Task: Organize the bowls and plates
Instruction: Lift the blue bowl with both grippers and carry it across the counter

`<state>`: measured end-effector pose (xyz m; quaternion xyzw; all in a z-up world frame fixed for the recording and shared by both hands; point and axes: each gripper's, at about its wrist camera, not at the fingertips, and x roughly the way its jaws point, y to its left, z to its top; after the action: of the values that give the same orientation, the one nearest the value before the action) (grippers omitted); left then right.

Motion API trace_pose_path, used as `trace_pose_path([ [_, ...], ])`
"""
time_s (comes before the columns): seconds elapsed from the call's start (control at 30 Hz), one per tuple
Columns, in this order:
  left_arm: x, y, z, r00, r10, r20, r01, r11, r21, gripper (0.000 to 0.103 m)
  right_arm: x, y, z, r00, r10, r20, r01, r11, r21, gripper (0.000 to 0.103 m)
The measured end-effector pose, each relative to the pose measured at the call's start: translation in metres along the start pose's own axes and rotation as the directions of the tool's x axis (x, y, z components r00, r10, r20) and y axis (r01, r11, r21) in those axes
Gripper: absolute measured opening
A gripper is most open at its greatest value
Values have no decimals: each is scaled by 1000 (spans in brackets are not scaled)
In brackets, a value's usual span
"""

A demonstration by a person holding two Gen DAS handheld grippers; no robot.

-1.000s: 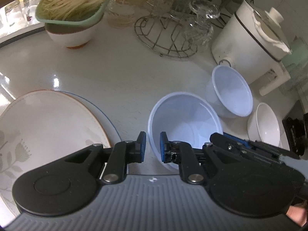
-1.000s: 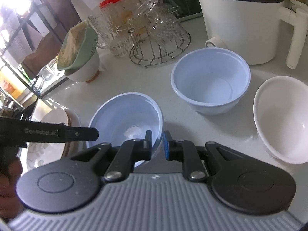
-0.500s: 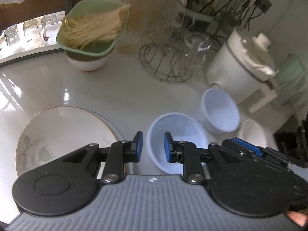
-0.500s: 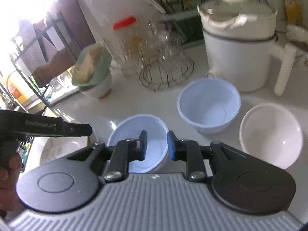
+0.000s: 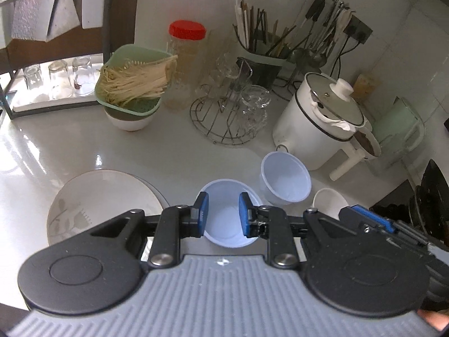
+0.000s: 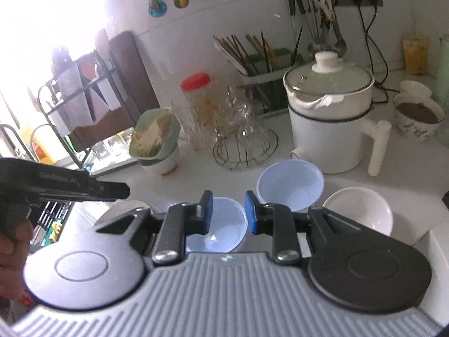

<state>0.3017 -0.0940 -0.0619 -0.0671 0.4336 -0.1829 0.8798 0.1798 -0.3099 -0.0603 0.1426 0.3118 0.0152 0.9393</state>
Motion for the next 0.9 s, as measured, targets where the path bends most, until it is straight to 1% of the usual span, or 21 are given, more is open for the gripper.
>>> trace_pose_path([
  [0.23,-23,-12,-11,999,-20,27,20,1000,11,27,-25,-2,-1,999,-14,30,14,1000,2,28],
  [0.43,-38,-16,-15,999,-18,41,15,998,67,27,-36,4,0,997,-51,57,51,999,16,28],
  [0.57,-48,-10,-19,998,-16,55,13,998,63,27,-42,10,1,995,-74,72,72,997,27,28],
  [0.73,-56,4,-23,998,-29,48,26,998,53,27,-44,18,-2,992,-101,73,99,995,33,28],
  [0.83,-58,14,-24,998,-49,44,47,998,40,27,-43,25,-6,991,-121,65,118,992,39,28],
  [0.9,-59,17,-24,997,-58,50,55,997,53,27,-44,28,-9,989,-136,62,132,990,55,28],
])
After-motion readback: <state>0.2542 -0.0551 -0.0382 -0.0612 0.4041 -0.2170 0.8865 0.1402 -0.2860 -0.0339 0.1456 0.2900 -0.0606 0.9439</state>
